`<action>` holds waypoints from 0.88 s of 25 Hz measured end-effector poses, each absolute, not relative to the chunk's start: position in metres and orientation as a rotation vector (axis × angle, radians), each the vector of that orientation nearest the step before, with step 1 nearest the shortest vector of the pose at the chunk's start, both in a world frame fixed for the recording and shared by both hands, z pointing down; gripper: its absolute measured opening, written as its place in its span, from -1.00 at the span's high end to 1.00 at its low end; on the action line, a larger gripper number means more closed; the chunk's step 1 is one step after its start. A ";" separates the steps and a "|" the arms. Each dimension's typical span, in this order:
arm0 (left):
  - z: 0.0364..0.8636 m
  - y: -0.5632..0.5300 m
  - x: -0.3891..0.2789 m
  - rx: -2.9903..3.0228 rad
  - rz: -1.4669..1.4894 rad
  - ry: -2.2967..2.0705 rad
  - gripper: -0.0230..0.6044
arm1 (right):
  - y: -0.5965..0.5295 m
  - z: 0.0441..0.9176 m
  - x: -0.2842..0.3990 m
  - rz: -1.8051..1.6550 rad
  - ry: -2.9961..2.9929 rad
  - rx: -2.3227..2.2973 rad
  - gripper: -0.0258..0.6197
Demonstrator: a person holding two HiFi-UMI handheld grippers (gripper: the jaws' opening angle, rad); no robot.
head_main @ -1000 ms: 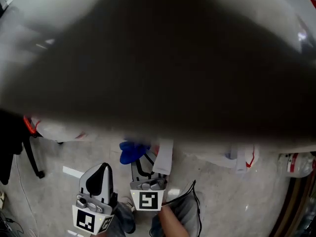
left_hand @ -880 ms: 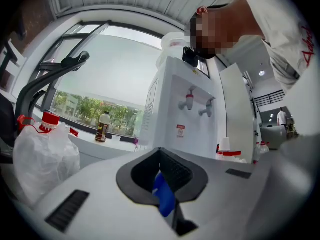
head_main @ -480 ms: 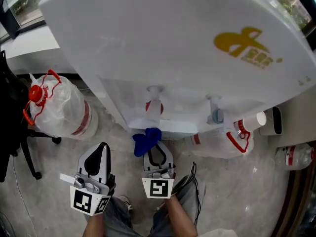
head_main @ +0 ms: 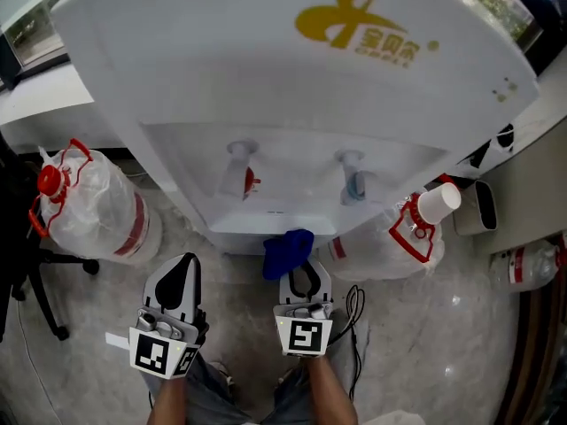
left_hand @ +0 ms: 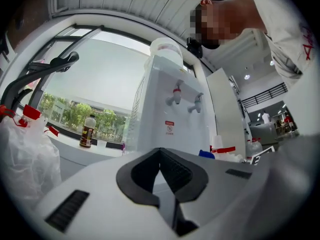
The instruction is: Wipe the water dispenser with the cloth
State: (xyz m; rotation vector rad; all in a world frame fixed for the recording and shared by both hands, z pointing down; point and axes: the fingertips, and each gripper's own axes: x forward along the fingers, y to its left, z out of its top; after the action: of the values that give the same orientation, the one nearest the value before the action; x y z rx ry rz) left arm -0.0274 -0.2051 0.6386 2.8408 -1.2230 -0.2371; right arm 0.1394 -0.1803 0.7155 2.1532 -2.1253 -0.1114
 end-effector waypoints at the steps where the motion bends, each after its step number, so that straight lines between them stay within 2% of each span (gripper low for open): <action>1: 0.640 -0.205 -0.025 2.843 -0.238 -1.218 0.89 | -0.177 0.716 0.146 -0.110 -2.108 2.170 0.64; 10: 0.646 -0.204 -0.002 2.875 -0.266 -1.140 0.89 | -0.156 0.717 0.213 -0.075 -1.944 2.310 0.64; 22: 0.650 -0.206 0.000 2.883 -0.270 -1.136 0.89 | -0.161 0.675 0.234 -0.105 -1.950 2.362 0.64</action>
State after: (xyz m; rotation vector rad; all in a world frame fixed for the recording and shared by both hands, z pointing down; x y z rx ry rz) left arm 0.0002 -0.2062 0.6496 2.8826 -1.1355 -0.2697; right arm 0.2339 -0.1606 0.6746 2.3619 -1.9497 -0.1045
